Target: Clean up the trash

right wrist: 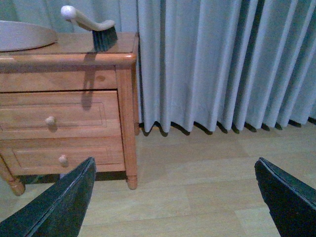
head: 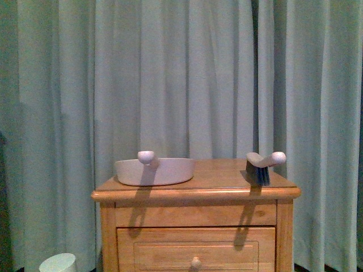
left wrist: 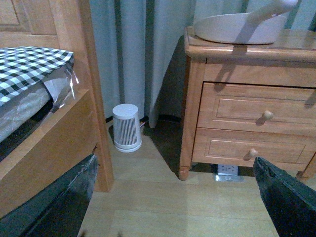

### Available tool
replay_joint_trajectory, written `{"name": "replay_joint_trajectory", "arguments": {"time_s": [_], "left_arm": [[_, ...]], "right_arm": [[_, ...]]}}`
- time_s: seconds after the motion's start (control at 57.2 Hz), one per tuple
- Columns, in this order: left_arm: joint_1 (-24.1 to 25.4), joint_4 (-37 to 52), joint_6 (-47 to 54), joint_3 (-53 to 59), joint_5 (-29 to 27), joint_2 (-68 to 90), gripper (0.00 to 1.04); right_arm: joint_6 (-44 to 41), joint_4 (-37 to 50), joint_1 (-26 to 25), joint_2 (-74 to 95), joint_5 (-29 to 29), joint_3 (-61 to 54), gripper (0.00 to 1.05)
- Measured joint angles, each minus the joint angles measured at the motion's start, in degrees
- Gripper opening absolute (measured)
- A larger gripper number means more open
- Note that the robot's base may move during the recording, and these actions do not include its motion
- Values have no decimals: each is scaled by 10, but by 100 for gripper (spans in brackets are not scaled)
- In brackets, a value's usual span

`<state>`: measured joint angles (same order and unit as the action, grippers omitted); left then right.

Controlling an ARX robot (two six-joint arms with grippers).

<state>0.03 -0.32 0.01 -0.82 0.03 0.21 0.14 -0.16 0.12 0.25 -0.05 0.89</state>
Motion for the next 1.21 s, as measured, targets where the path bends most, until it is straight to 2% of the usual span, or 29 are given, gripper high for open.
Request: {"name": "replay_joint_trajectory", "arguments": {"time_s": [1.205], "left_arm": [[0, 0, 0, 0, 0, 0, 97]], "right_arm": [[0, 0, 0, 0, 0, 0, 97]]}}
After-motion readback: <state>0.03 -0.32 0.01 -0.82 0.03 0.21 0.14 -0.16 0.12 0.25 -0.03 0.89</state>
